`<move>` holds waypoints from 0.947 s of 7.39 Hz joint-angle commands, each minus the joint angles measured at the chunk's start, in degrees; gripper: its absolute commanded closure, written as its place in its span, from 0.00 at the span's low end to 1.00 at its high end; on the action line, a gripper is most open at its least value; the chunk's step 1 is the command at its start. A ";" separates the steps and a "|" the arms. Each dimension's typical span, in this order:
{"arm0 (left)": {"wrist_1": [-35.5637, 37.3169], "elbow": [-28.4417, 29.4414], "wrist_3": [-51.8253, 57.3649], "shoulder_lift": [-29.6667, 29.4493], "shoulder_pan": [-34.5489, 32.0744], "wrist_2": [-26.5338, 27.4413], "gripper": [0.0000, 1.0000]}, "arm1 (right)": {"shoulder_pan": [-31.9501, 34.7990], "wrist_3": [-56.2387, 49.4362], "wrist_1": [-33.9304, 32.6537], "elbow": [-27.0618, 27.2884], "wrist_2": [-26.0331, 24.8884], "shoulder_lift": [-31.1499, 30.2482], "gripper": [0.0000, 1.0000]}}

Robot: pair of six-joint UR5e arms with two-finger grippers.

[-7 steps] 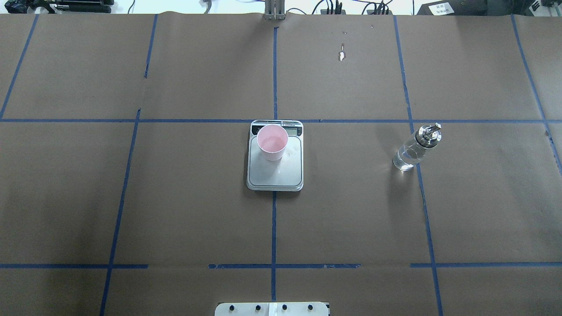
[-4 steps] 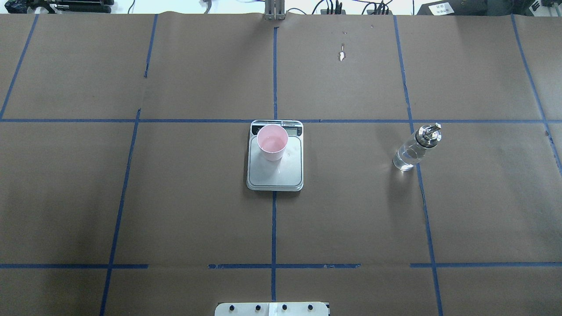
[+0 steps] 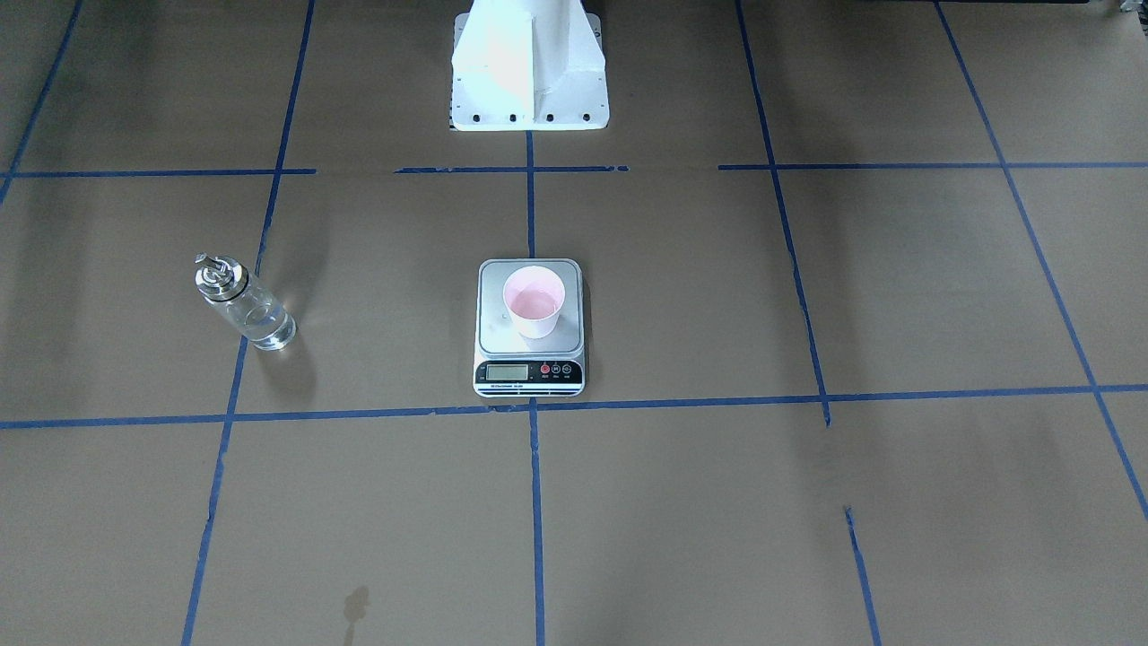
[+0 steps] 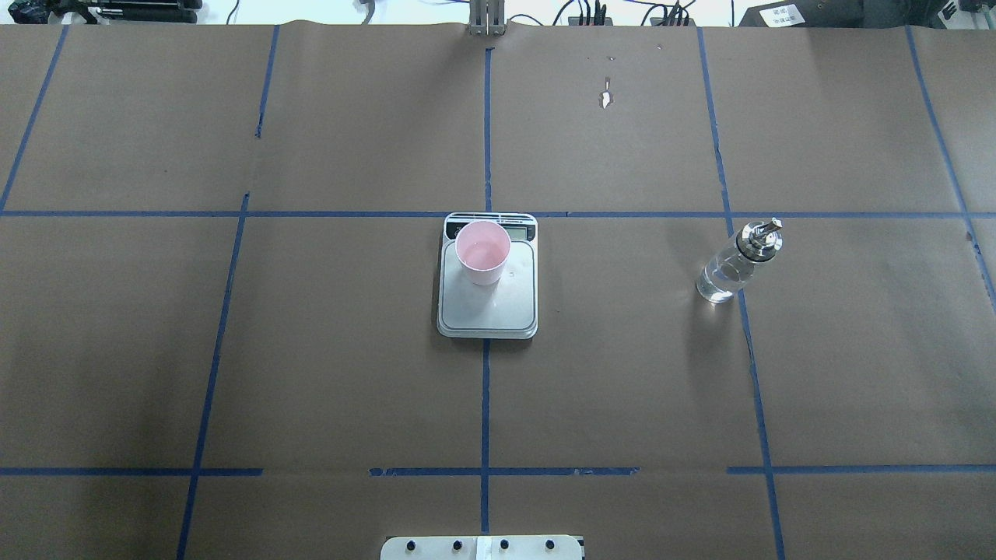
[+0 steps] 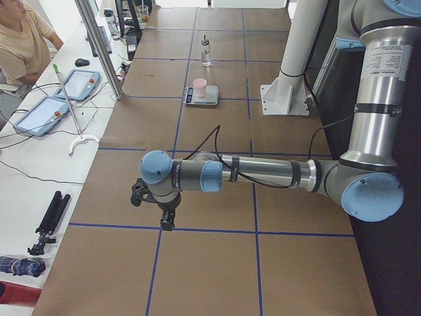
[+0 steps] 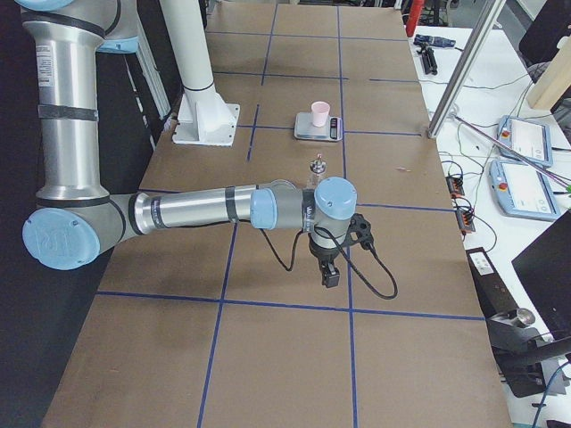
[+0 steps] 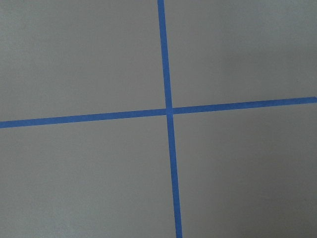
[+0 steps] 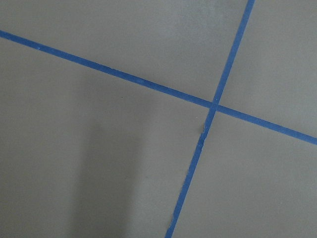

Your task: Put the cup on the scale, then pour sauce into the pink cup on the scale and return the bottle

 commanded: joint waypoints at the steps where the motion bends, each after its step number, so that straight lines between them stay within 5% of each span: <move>1: -0.84 0.56 -0.07 0.00 0.70 -0.09 0.00 | 0.00 0.00 0.08 0.01 -0.03 0.16 0.00; 7: -5.94 2.94 -0.25 -0.26 0.79 -0.09 0.00 | 0.00 0.00 0.00 0.01 -0.03 0.07 0.00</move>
